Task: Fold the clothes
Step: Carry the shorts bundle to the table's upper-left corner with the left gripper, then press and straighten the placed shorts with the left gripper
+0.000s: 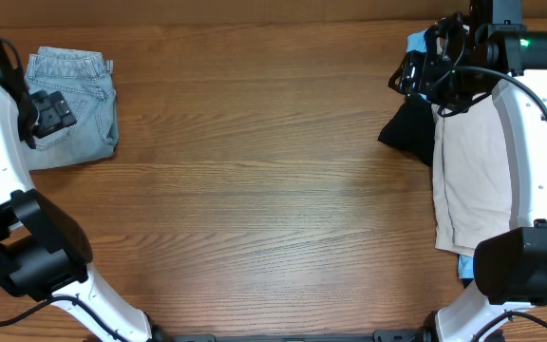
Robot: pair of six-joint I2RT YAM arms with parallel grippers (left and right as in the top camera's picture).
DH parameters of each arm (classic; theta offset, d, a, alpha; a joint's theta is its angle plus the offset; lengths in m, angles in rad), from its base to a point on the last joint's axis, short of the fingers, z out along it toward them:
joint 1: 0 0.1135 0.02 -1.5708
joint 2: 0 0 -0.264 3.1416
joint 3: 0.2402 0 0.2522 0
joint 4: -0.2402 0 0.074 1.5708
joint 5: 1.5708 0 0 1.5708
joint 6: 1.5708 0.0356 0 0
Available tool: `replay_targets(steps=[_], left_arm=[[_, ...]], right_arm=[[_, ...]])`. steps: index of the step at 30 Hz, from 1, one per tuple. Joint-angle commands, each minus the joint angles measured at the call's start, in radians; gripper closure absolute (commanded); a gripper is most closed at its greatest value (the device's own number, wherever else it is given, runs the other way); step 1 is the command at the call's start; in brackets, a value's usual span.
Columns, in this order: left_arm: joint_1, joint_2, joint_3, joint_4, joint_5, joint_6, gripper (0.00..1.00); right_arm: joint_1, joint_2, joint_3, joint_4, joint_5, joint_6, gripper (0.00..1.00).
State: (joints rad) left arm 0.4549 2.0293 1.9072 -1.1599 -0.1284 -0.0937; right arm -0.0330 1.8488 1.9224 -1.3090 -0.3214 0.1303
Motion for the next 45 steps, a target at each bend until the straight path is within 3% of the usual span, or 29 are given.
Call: replay_targets(steps=[1, 11, 34, 42, 45], left_arm=[[-0.002, 0.006, -0.088, 0.122, 0.019, 0.136, 0.0], [-0.005, 0.008, -0.3, 0.373, 0.076, 0.282, 0.0], [-0.004, 0.025, -0.634, 1.007, 0.024, 0.29, 0.05], [-0.037, 0.148, -0.634, 1.127, 0.033, 0.489, 0.06], [-0.047, 0.189, -0.634, 1.145, -0.024, 0.502, 0.05]], right_arm=[[-0.004, -0.001, 0.001, -0.006, 0.007, -0.008, 0.14], [-0.004, -0.001, 0.001, -0.017, 0.007, -0.008, 0.14], [-0.004, -0.001, 0.001, -0.029, 0.038, -0.008, 0.13], [-0.004, -0.001, 0.001, -0.028, 0.041, -0.008, 0.13], [-0.004, -0.001, 0.001, -0.028, 0.041, -0.008, 0.13]])
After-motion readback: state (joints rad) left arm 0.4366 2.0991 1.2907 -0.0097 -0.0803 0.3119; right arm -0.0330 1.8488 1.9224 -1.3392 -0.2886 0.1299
